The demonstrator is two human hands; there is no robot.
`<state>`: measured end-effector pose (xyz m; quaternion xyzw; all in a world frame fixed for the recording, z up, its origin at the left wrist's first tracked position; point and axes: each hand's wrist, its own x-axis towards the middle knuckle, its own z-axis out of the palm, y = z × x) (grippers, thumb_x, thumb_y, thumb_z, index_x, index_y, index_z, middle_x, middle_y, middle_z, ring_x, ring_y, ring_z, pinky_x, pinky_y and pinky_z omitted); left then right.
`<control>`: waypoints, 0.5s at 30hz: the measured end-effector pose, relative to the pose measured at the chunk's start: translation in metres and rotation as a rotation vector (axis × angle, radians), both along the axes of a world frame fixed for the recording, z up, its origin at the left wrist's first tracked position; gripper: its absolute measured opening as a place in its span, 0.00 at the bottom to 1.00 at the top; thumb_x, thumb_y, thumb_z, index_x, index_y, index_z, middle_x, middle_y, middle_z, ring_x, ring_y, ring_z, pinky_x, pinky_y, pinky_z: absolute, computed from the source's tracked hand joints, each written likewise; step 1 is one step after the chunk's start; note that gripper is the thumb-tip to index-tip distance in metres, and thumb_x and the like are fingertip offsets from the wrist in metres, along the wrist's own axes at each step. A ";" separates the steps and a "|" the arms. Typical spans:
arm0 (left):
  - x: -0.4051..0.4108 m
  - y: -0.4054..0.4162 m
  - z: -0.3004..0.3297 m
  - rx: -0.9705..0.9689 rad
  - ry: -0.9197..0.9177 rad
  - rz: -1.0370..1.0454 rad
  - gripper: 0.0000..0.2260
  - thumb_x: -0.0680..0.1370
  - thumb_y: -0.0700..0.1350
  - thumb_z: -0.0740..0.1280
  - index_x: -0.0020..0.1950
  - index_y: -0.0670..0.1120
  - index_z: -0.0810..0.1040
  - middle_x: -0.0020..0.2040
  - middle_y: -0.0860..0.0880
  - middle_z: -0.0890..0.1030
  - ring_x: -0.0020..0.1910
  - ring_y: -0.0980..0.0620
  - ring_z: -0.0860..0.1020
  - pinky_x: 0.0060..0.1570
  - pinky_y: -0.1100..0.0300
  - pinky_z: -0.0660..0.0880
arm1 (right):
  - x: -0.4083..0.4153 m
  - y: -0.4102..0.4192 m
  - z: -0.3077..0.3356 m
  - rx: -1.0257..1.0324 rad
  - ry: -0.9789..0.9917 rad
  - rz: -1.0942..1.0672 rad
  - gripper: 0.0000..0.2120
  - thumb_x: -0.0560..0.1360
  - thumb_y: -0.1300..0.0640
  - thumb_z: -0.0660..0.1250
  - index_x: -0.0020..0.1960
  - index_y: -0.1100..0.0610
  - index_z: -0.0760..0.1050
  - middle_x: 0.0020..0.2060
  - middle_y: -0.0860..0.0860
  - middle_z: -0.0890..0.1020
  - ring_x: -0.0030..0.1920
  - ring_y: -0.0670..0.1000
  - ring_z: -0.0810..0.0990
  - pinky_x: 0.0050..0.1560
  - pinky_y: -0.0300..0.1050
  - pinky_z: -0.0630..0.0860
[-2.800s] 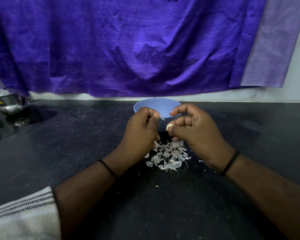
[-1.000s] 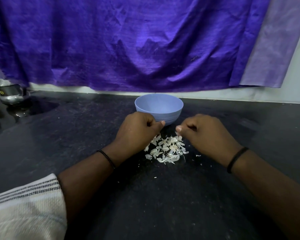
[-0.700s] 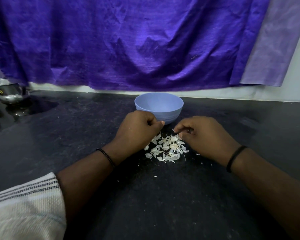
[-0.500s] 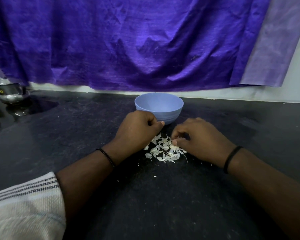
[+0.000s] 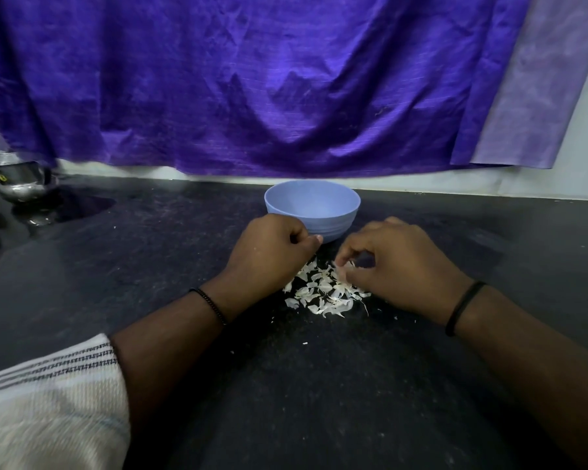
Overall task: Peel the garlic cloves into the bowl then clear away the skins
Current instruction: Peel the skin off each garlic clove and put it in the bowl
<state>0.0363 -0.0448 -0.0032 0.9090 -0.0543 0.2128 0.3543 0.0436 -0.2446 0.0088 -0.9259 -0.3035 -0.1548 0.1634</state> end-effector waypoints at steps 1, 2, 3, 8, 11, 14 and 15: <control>0.000 0.000 0.000 0.004 -0.002 0.002 0.14 0.77 0.52 0.71 0.35 0.46 0.81 0.27 0.53 0.79 0.26 0.59 0.75 0.33 0.59 0.75 | -0.001 0.001 -0.001 -0.035 0.027 0.007 0.06 0.70 0.43 0.74 0.46 0.41 0.81 0.44 0.40 0.79 0.49 0.45 0.72 0.53 0.47 0.69; 0.000 0.000 0.000 0.004 -0.003 0.005 0.14 0.77 0.53 0.71 0.35 0.46 0.81 0.27 0.53 0.79 0.26 0.60 0.75 0.33 0.60 0.75 | -0.002 0.001 -0.002 -0.055 0.033 -0.001 0.05 0.71 0.43 0.74 0.45 0.41 0.81 0.43 0.40 0.79 0.50 0.45 0.72 0.52 0.47 0.68; 0.000 0.000 0.000 0.003 0.001 0.007 0.14 0.77 0.53 0.71 0.35 0.46 0.81 0.27 0.53 0.79 0.26 0.60 0.75 0.33 0.60 0.75 | -0.001 0.000 -0.002 -0.053 0.020 -0.021 0.04 0.71 0.44 0.74 0.45 0.41 0.81 0.42 0.41 0.78 0.49 0.45 0.72 0.50 0.46 0.67; 0.001 0.000 0.000 -0.007 0.015 0.012 0.14 0.77 0.53 0.71 0.35 0.46 0.81 0.26 0.54 0.78 0.25 0.61 0.75 0.34 0.59 0.76 | 0.007 -0.006 0.000 0.068 -0.012 -0.082 0.03 0.73 0.51 0.72 0.42 0.44 0.82 0.34 0.39 0.78 0.42 0.43 0.76 0.49 0.44 0.73; -0.001 0.000 0.001 0.002 0.015 0.004 0.14 0.77 0.53 0.71 0.35 0.46 0.81 0.27 0.53 0.79 0.26 0.61 0.75 0.34 0.59 0.76 | 0.003 -0.003 0.002 0.011 -0.014 -0.064 0.04 0.74 0.50 0.72 0.46 0.41 0.82 0.38 0.39 0.75 0.46 0.44 0.72 0.53 0.46 0.69; -0.001 0.000 0.000 -0.007 0.016 0.003 0.14 0.77 0.53 0.71 0.35 0.46 0.81 0.27 0.53 0.79 0.26 0.61 0.75 0.33 0.58 0.76 | -0.003 -0.001 0.004 -0.097 -0.005 -0.091 0.03 0.74 0.46 0.71 0.47 0.38 0.80 0.46 0.41 0.76 0.52 0.46 0.69 0.53 0.47 0.62; -0.001 0.000 0.001 -0.009 0.015 0.004 0.14 0.77 0.53 0.71 0.35 0.46 0.81 0.27 0.53 0.79 0.26 0.61 0.75 0.33 0.59 0.76 | -0.004 0.000 0.005 -0.117 -0.014 -0.110 0.02 0.74 0.46 0.70 0.46 0.39 0.80 0.48 0.41 0.76 0.53 0.46 0.68 0.52 0.47 0.60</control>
